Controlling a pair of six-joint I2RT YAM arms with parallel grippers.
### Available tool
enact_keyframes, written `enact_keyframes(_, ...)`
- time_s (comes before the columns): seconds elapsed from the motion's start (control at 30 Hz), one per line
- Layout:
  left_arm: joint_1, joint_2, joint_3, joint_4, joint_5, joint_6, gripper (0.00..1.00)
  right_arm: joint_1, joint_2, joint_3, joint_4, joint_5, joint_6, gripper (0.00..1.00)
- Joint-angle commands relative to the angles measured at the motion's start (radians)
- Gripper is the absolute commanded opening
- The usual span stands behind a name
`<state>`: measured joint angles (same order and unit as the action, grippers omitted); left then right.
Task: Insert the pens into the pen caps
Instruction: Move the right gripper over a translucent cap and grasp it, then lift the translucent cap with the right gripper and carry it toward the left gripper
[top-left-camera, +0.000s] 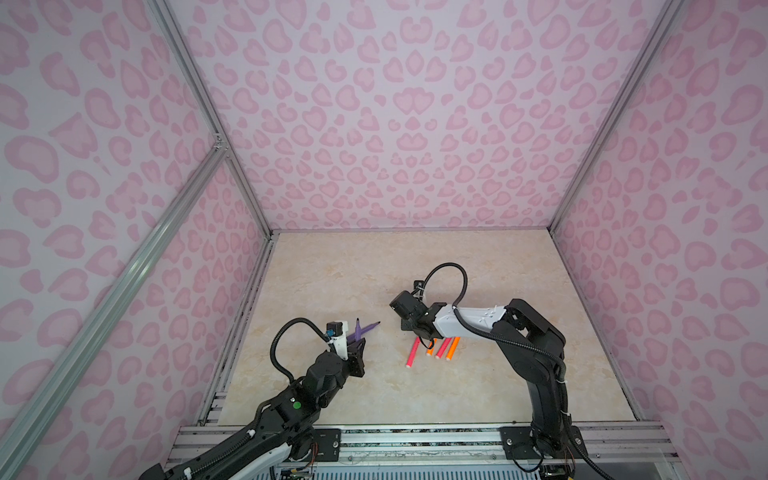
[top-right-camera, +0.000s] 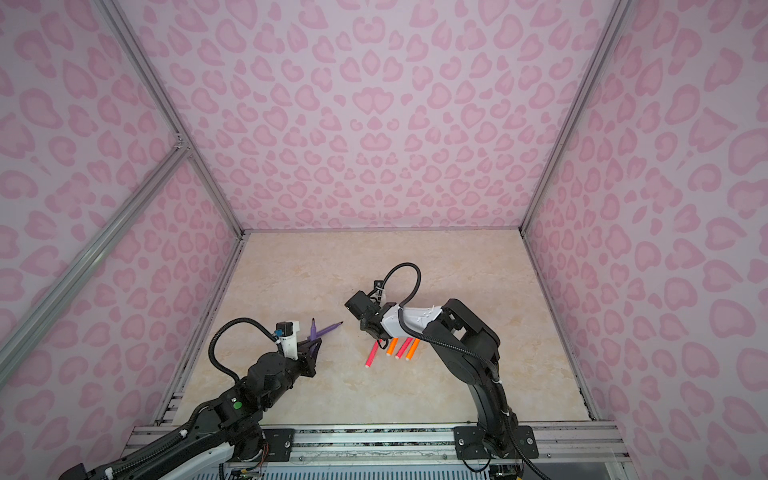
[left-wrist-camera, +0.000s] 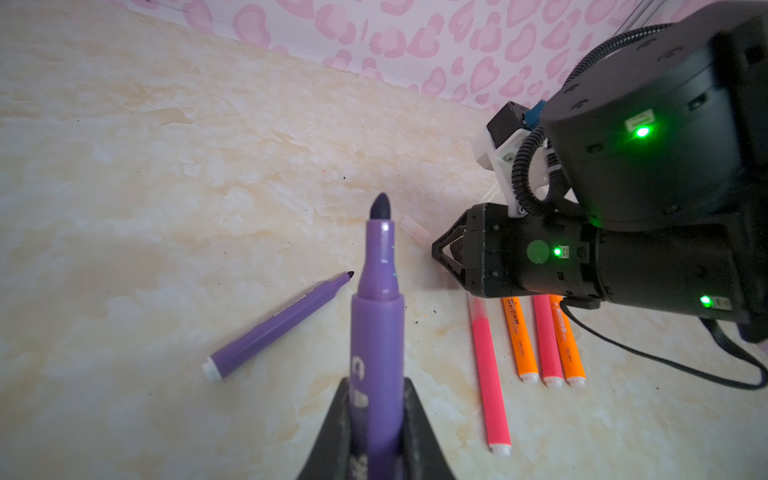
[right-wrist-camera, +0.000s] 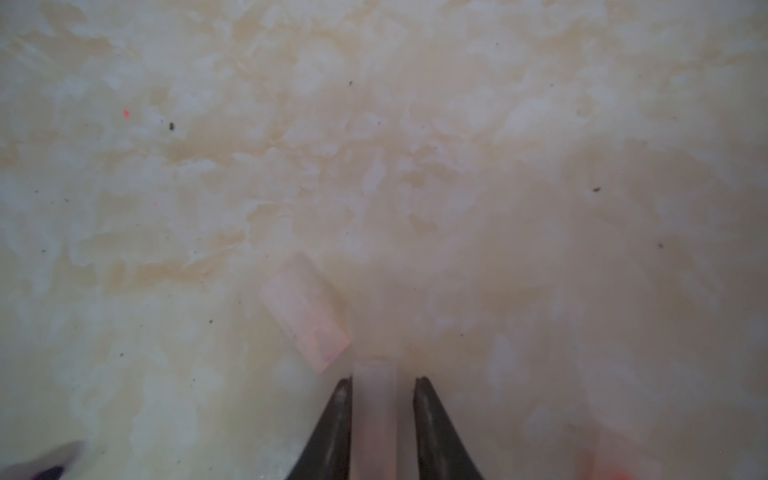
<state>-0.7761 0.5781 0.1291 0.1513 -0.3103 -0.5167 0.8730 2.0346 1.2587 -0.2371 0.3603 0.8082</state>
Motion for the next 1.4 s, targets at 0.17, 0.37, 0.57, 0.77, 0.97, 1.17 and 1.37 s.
enact_keyframes(0.17,0.001,-0.003,0.009,0.007,0.004,0.007,0.03,0.006,0.016,0.005,-0.018,0.026,0.000,0.24)
enact_keyframes(0.37,0.001,-0.004,0.008,0.006,0.005,0.007,0.03,0.005,0.024,0.013,-0.027,0.029,0.002,0.29)
enact_keyframes(0.57,0.001,-0.006,0.008,0.006,0.010,0.007,0.03,0.005,0.020,0.007,-0.021,0.029,0.002,0.22)
enact_keyframes(0.77,-0.001,0.000,0.003,0.030,0.051,0.037,0.03,0.005,-0.009,-0.026,0.001,0.049,0.015,0.17)
enact_keyframes(0.97,-0.002,0.021,-0.005,0.107,0.203,0.077,0.03,0.005,-0.113,-0.112,0.065,0.062,0.039,0.12)
enact_keyframes(1.17,-0.054,0.147,0.036,0.173,0.300,0.104,0.03,0.037,-0.353,-0.304,0.195,0.108,0.056,0.10)
enact_keyframes(1.37,-0.134,0.269,0.073,0.266,0.305,0.092,0.03,0.085,-0.593,-0.478,0.341,0.148,0.051,0.07)
